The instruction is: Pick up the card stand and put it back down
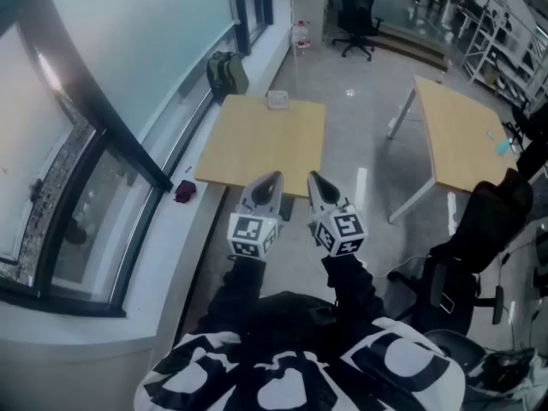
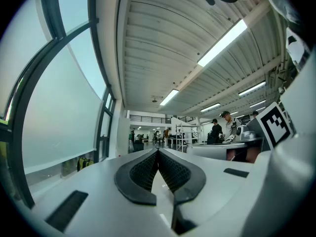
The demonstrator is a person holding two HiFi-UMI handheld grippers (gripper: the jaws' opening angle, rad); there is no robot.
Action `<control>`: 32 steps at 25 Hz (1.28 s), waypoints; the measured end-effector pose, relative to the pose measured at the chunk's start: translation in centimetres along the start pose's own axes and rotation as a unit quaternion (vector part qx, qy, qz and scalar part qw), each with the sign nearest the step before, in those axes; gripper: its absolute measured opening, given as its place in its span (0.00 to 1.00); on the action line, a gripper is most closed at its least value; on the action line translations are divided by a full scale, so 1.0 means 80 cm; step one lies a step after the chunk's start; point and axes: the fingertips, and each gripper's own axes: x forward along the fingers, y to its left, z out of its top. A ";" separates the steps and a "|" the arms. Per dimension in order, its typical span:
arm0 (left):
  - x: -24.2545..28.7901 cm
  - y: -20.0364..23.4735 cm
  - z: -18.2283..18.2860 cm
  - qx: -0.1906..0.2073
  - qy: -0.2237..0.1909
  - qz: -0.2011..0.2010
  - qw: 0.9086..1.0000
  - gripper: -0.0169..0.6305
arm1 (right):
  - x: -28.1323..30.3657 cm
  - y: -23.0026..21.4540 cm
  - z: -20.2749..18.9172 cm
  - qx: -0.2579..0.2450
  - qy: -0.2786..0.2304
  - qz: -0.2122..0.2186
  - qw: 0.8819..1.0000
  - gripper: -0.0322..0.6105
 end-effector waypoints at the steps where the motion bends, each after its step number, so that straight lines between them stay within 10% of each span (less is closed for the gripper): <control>1: 0.002 -0.003 -0.003 0.000 0.002 0.001 1.000 0.04 | -0.002 -0.003 -0.001 0.001 0.000 0.000 1.000 0.05; 19: 0.026 0.005 -0.042 0.009 0.034 0.015 0.999 0.04 | 0.018 -0.029 -0.026 0.048 0.005 0.019 0.999 0.05; 32: 0.184 0.175 -0.038 -0.009 0.009 -0.023 1.000 0.04 | 0.226 -0.065 -0.041 0.032 0.025 -0.007 0.999 0.05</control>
